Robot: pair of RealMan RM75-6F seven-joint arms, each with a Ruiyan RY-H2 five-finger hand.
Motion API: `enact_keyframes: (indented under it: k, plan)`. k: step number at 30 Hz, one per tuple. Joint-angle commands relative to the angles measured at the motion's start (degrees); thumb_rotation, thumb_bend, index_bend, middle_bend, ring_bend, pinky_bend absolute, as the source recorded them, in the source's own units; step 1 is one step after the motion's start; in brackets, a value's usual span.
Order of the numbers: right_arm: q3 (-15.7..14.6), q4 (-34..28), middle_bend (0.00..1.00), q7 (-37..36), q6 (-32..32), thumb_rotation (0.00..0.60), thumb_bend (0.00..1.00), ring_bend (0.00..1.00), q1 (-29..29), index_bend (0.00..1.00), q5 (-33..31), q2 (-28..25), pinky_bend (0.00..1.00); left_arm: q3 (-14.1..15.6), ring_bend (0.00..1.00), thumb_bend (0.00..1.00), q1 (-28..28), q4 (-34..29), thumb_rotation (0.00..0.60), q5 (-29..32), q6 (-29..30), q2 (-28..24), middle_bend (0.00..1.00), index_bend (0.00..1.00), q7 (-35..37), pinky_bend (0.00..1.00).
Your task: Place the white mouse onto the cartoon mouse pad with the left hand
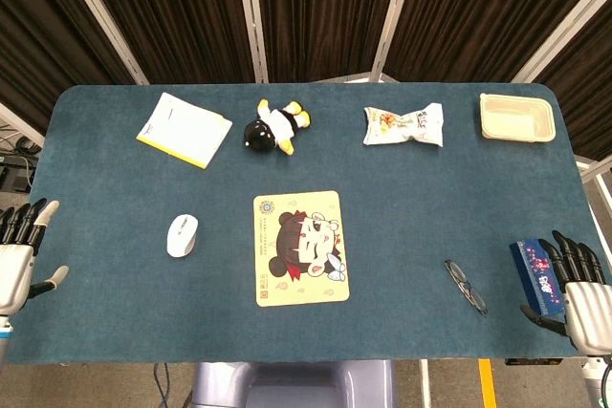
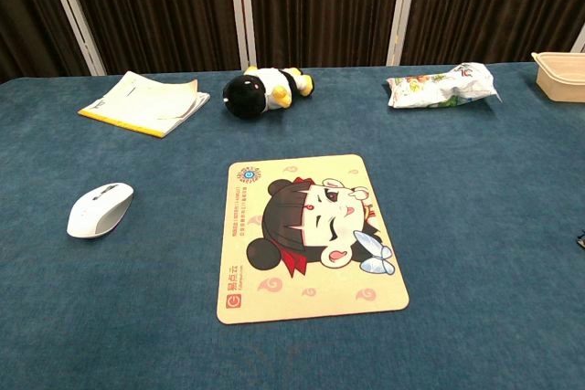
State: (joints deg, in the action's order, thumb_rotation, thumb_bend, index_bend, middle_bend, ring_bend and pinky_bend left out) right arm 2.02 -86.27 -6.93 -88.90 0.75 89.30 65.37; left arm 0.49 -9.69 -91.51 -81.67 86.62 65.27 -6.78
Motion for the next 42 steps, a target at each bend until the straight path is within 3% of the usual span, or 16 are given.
enact_keyframes:
  k: [1, 33, 37, 42]
  plan:
    - [0.0, 0.0, 0.00, -0.1, 0.1, 0.600, 0.09, 0.00, 0.0, 0.08, 0.0, 0.0, 0.00, -0.3, 0.00, 0.23, 0.1, -0.1, 0.600, 0.0, -0.3, 0.0, 0.00, 0.00, -0.3, 0.00]
    - [0.0, 0.1, 0.00, -0.4, 0.1, 0.600, 0.09, 0.00, 0.0, 0.08, 0.1, -0.1, 0.00, -2.1, 0.00, 0.23, 1.3, -0.4, 0.600, -1.0, -1.9, -0.1, 0.00, 0.00, -0.5, 0.00]
    - [0.0, 0.1, 0.00, -0.4, 0.0, 0.600, 0.09, 0.00, 0.0, 0.08, 0.1, -0.1, 0.00, -2.1, 0.00, 0.23, 0.7, -0.4, 0.600, -2.6, -2.5, -0.7, 0.00, 0.00, 2.1, 0.00]
    - [0.0, 0.2, 0.00, -0.5, 0.1, 0.600, 0.09, 0.00, 0.1, 0.08, 0.2, -0.1, 0.00, -2.4, 0.00, 0.23, -3.3, 2.1, 0.600, -8.1, -5.6, -2.8, 0.00, 0.10, 8.0, 0.00]
